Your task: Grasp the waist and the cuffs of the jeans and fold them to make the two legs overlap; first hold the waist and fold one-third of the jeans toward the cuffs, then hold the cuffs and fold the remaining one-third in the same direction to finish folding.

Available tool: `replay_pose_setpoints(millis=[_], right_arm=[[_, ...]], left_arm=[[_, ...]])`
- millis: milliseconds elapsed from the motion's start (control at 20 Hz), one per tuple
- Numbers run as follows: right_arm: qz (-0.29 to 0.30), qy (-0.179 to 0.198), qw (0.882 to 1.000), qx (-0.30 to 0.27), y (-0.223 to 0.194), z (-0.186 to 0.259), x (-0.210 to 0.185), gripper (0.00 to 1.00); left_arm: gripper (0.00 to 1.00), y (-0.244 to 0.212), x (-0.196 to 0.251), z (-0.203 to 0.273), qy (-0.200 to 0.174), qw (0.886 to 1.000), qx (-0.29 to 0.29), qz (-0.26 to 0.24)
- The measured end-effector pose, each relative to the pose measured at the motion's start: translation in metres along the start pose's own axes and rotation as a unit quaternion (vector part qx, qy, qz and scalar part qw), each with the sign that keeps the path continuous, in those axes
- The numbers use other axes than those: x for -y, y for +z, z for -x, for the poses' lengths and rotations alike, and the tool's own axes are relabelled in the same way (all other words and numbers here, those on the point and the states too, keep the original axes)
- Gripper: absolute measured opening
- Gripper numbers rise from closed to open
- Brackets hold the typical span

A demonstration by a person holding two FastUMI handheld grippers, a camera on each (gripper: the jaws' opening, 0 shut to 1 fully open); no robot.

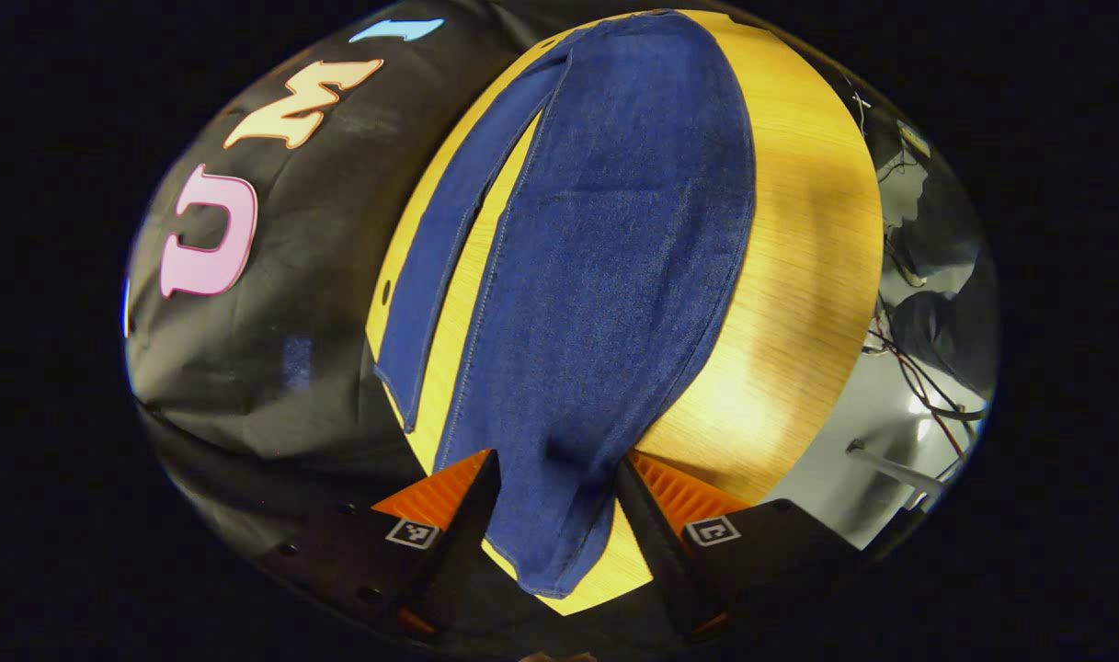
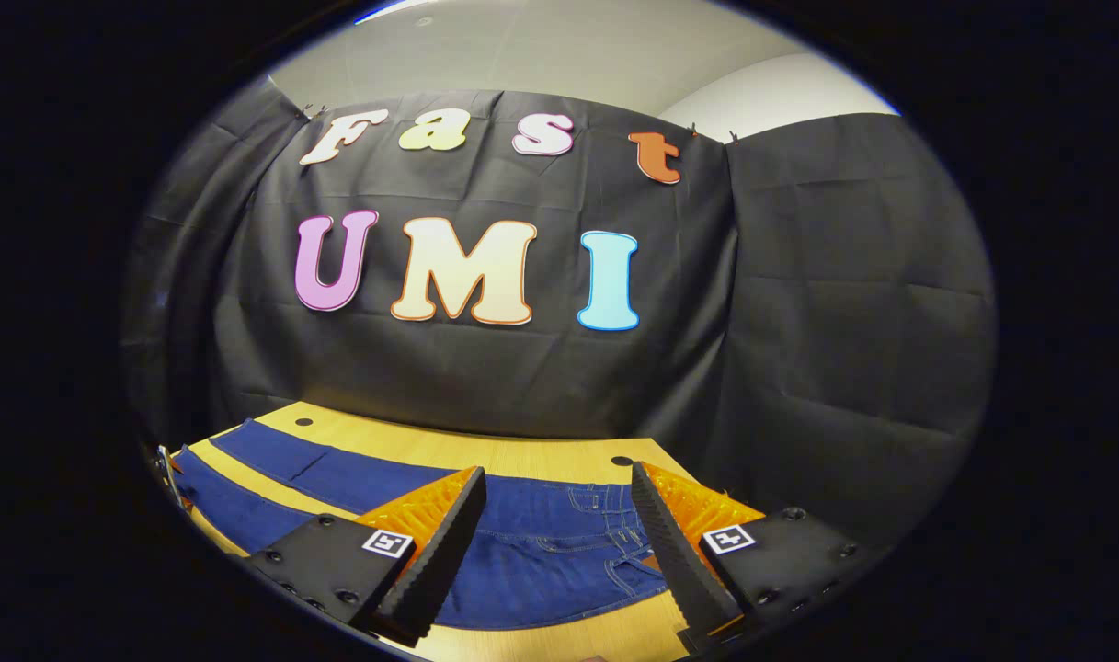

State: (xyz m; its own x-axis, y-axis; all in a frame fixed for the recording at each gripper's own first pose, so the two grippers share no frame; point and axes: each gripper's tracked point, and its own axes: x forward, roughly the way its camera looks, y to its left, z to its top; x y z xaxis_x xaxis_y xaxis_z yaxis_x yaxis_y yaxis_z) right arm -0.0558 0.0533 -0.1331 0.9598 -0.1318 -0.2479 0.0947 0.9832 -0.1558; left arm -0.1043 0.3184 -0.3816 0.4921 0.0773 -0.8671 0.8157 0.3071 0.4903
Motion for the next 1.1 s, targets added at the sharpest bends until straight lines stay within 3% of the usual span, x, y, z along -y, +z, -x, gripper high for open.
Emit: replay_pose_setpoints(millis=[100,200,300,450,700,900,1100], right_arm=[[0.001,0.003,1.000,-0.006,-0.006,0.002,-0.005,0.98],[0.015,0.006,1.000,-0.013,-0.011,0.004,-0.008,0.98],[0.032,0.015,0.999,-0.023,-0.022,0.004,-0.009,0.99],[0.078,0.038,0.995,-0.052,-0.048,0.002,-0.008,0.98],[0.186,0.077,0.972,-0.120,-0.117,0.007,0.013,0.98],[0.296,0.118,0.932,-0.170,-0.174,0.007,0.026,0.99],[0.416,0.164,0.872,-0.199,-0.219,0.007,0.038,0.99]], left_arm=[[0.44,0.002,0.014,-0.005,-0.021,1.000,-0.006,-0.005],[0.05,0.002,0.009,-0.007,0.017,0.999,-0.008,-0.034],[0.00,0.003,0.005,-0.007,0.039,0.999,-0.006,-0.027],[0.00,0.002,0.004,-0.009,0.032,0.999,-0.011,0.018],[0.00,0.004,0.005,-0.008,0.034,0.999,-0.022,0.019],[0.00,0.003,0.003,-0.008,0.041,0.999,-0.034,0.011],[0.00,0.003,0.005,-0.009,0.038,0.998,-0.045,0.028]])
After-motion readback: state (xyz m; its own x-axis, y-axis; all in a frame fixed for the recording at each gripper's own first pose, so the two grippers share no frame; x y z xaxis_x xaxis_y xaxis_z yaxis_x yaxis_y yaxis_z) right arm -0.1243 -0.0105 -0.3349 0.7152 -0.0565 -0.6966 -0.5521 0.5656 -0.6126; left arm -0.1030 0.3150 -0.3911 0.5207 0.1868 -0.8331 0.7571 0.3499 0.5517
